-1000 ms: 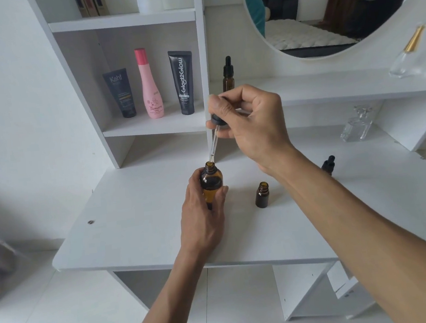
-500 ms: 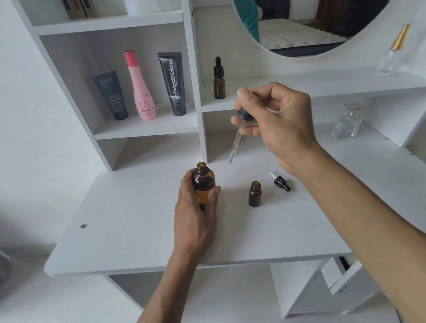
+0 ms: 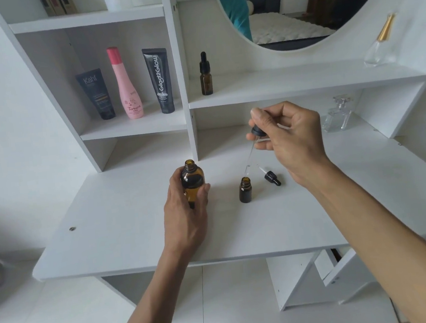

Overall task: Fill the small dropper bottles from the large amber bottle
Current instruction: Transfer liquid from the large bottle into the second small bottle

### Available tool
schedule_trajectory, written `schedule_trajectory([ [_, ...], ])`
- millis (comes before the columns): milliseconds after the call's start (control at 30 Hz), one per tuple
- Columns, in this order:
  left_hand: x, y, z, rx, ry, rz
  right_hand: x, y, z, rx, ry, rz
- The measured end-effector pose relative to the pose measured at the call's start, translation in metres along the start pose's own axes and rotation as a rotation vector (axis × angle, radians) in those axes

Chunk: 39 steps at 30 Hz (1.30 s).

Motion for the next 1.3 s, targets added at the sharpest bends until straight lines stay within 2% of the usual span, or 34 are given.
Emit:
schedule_trajectory([
  [1300, 0.0006, 0.0003, -0.0011, -0.011, -0.014, -0.006, 0.0093, -0.0034, 0.0027, -0.021, -0.108, -0.064],
])
Point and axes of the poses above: each hand's wrist, its own y-axis towards the middle knuckle, its own x-axis out of the palm, z = x × y, the point moved 6 cm from there along y, towards the middle knuckle, and after that the axes turned 10 degrees about x, right-handed, at the moved point
